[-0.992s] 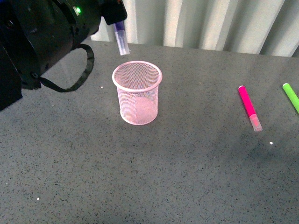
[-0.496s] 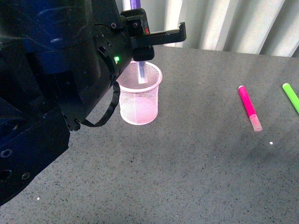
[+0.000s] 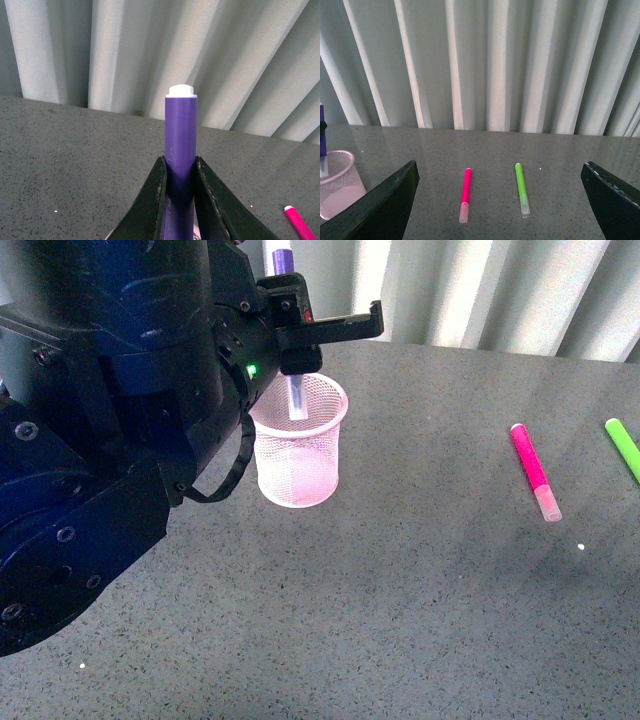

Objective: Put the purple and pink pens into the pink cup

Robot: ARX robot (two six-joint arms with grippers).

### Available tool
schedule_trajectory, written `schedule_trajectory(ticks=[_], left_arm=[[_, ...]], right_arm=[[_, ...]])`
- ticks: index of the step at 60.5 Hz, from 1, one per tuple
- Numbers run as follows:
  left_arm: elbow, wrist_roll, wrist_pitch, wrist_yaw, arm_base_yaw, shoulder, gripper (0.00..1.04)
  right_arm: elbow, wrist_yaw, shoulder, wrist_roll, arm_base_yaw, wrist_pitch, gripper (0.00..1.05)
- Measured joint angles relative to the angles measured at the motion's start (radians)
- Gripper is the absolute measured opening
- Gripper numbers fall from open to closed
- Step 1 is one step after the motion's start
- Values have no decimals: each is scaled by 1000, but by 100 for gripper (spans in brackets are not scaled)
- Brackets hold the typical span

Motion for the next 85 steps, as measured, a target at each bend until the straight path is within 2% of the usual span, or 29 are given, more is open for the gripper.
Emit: schedule_trajectory(ticks=[12, 18, 27, 38, 45, 47, 49, 54, 58, 74, 75, 77, 80, 85], left_arm=[[21, -2, -3, -2, 3, 42, 12], [24, -43, -62, -3, 9, 43, 12], [2, -104, -149, 35, 21, 18, 38], [-75, -89, -232, 84, 26, -129, 69], [-118, -4, -397, 88, 30, -281, 88], [-131, 39, -519, 98, 38, -353, 97], [-141, 68, -601, 110, 44, -396, 100], [-185, 109, -832, 152, 71, -517, 98], [-221, 121, -947, 156, 84, -587, 98], [-232, 136, -970, 152, 88, -618, 98], [-236, 143, -952, 138, 86, -613, 97], [-272, 164, -816, 60, 82, -594, 92], [-354, 195, -551, -40, 85, -575, 83], [-467, 212, -272, -58, 120, -588, 71]], right_arm=[[0, 0, 0, 0, 0, 0, 98], [0, 0, 0, 0, 0, 0, 98], [0, 0, 0, 0, 0, 0, 98], [0, 0, 0, 0, 0, 0, 98], [0, 0, 0, 0, 0, 0, 98], [0, 0, 0, 0, 0, 0, 98], [0, 0, 0, 0, 0, 0, 98], [0, 0, 0, 0, 0, 0, 98], [0, 0, 0, 0, 0, 0, 98], [0, 0, 0, 0, 0, 0, 98], [0, 1, 0, 0, 0, 0, 98], [0, 0, 0, 0, 0, 0, 98], [0, 0, 0, 0, 0, 0, 98], [0, 0, 0, 0, 0, 0, 98]])
